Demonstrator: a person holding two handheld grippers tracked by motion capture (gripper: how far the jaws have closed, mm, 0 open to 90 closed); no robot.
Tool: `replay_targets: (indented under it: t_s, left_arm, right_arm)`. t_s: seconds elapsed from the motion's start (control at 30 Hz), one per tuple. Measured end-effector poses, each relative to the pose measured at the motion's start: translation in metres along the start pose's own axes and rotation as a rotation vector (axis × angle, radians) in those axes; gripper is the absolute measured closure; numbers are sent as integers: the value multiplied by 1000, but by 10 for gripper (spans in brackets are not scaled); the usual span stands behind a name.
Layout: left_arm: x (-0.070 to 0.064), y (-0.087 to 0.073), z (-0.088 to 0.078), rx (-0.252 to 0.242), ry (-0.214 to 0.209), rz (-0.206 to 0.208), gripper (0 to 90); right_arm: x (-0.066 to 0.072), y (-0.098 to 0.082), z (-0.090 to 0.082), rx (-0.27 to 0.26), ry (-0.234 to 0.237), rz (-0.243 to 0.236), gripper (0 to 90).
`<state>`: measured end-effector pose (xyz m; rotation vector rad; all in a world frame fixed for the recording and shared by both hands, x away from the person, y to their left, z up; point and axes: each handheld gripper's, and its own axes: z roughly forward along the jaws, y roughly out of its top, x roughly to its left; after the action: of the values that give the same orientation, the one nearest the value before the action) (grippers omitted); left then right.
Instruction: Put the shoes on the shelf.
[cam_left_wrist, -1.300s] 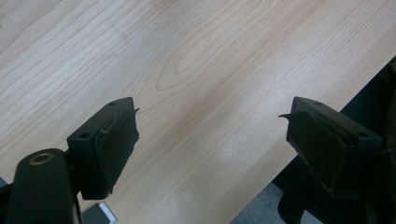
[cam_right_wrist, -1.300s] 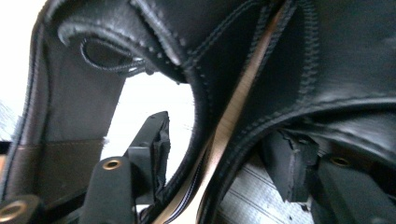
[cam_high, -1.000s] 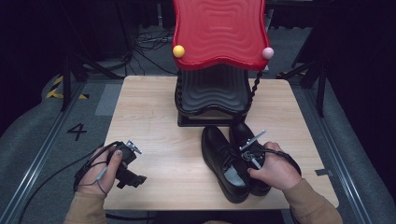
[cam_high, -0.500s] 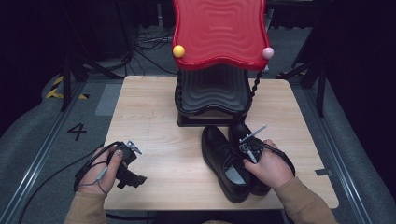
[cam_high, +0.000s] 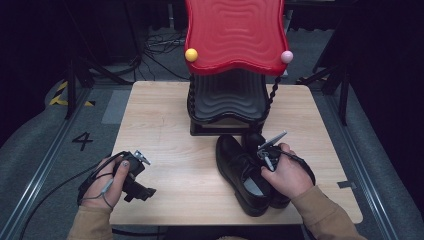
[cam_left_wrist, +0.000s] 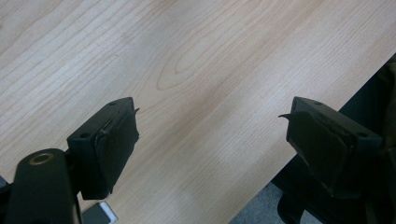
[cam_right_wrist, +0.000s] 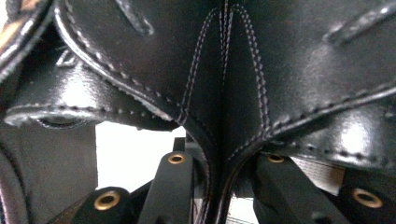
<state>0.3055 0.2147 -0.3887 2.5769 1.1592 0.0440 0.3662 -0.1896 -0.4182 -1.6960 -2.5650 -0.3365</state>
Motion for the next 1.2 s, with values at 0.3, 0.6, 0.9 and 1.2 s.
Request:
replay_targets:
  t_s: [0.3,0.6,0.9,1.2]
  left_arm:
    - [1,-2,-1,-5,5,-4,172]
    - [0,-3,-4,-10,5,-4,172]
    - [2,-5,-6,-18,8,-5,172]
    - [2,-6,-8,-29,7,-8,171]
  right_arm:
    - [-4,-6,-18,33,53,-1,825]
    - [0,-15,-53,38,75,-46,825]
    - [-2,-11,-87,32,72,-73,825]
    - [-1,-8,-118,17,73,-95,825]
